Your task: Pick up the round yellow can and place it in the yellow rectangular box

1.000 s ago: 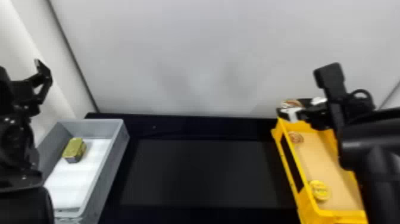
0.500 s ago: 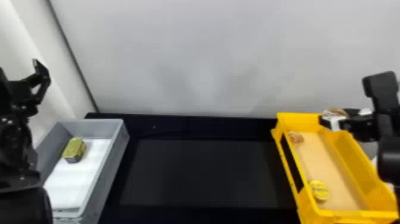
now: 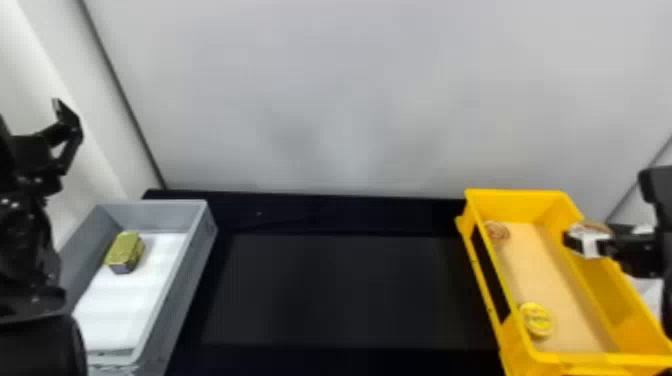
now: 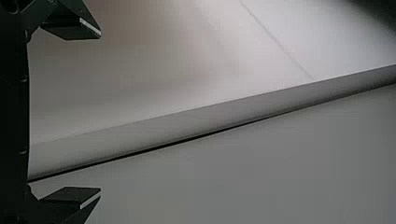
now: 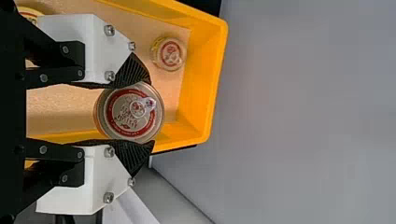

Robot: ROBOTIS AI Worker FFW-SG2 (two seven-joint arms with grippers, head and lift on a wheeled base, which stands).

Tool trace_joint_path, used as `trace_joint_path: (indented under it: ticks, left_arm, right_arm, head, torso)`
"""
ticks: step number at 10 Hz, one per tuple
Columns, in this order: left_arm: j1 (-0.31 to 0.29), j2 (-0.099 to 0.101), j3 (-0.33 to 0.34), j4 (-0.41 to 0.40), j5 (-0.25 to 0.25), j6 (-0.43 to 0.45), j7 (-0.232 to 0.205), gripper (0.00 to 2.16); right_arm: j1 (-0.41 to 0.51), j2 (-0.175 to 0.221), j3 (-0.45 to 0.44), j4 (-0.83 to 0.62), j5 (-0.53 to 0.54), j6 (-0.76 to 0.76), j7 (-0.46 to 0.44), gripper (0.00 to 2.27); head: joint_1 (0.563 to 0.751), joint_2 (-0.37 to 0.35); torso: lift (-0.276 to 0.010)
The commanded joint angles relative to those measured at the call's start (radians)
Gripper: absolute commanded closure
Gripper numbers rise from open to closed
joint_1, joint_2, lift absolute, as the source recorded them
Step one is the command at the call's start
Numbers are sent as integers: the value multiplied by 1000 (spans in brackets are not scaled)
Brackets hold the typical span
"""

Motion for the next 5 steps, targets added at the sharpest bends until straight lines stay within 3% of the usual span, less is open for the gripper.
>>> trace_joint_path:
  ticks: [1,5]
  left_arm:
    - [1,-3,2,-1,1,0,0,96]
    - [2,-3,2,-1,1,0,0,96]
  right_arm:
    - [28,-1,-28,44,-67,-19,-28,754]
    - [43,-1,-42,78,-93,-31,-31,704]
  head:
    - [694,14]
    - [694,14]
  torso:
    - [-60]
    - [-60]
